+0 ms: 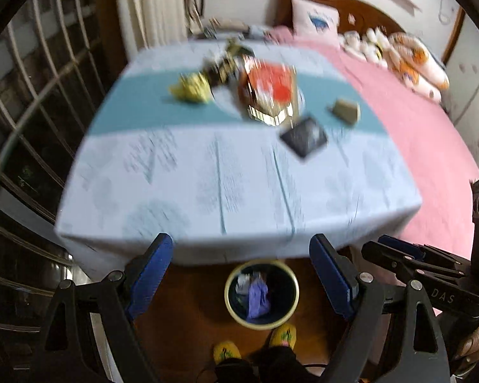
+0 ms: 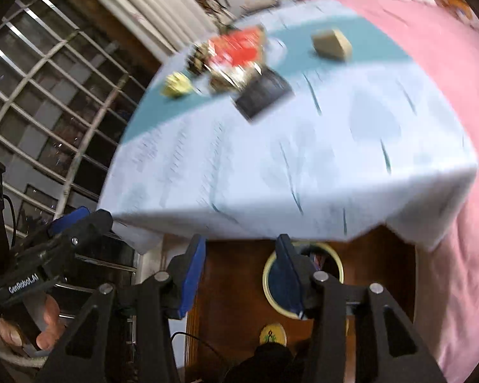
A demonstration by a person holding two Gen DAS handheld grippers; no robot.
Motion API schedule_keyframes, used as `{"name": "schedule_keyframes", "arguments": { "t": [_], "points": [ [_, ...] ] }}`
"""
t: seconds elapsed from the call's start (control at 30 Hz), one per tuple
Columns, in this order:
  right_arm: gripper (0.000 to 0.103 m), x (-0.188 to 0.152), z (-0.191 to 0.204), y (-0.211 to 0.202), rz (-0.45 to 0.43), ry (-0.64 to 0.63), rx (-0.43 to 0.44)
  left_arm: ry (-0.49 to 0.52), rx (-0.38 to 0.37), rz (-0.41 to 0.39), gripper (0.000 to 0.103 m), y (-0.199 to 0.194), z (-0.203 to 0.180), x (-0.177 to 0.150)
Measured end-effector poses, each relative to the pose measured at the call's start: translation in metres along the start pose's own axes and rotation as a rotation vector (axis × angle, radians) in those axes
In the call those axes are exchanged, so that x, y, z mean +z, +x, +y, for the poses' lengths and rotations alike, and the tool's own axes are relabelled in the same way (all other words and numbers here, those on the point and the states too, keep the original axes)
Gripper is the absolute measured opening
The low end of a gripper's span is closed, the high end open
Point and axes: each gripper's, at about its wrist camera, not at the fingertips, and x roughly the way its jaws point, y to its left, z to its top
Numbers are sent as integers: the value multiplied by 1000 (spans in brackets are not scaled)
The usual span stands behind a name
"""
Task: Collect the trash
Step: 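Raise both tools back toward the table, then grasp the orange snack bag with the right tool while the left tool grasps the yellow crumpled paper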
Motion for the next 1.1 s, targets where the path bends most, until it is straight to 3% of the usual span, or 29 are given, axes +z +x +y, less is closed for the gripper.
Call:
{"name": "schedule_keyframes", "arguments": {
  "t": [0.23, 0.3, 0.5, 0.7, 0.8, 1.1],
  "points": [
    [51, 45, 27, -35, -84, -155, 41, -62, 63, -137, 86, -59, 0, 45],
    [60, 61, 32, -44, -107, -199, 47, -81, 72, -158, 86, -70, -1, 53],
    [61, 83, 35, -51, -125, -259, 83, -117, 127, -220, 86, -92, -13, 73],
    [64, 98, 38, -48, -121, -305, 75, -147, 187, -212, 86, -91, -19, 85],
    [75, 108, 38, -44, -124, -303, 58, -164, 176, -195, 86, -83, -15, 93],
    [75, 143, 44, -9, -112, -278, -18, -140, 108, -111, 86, -26, 13, 136]
  ]
}}
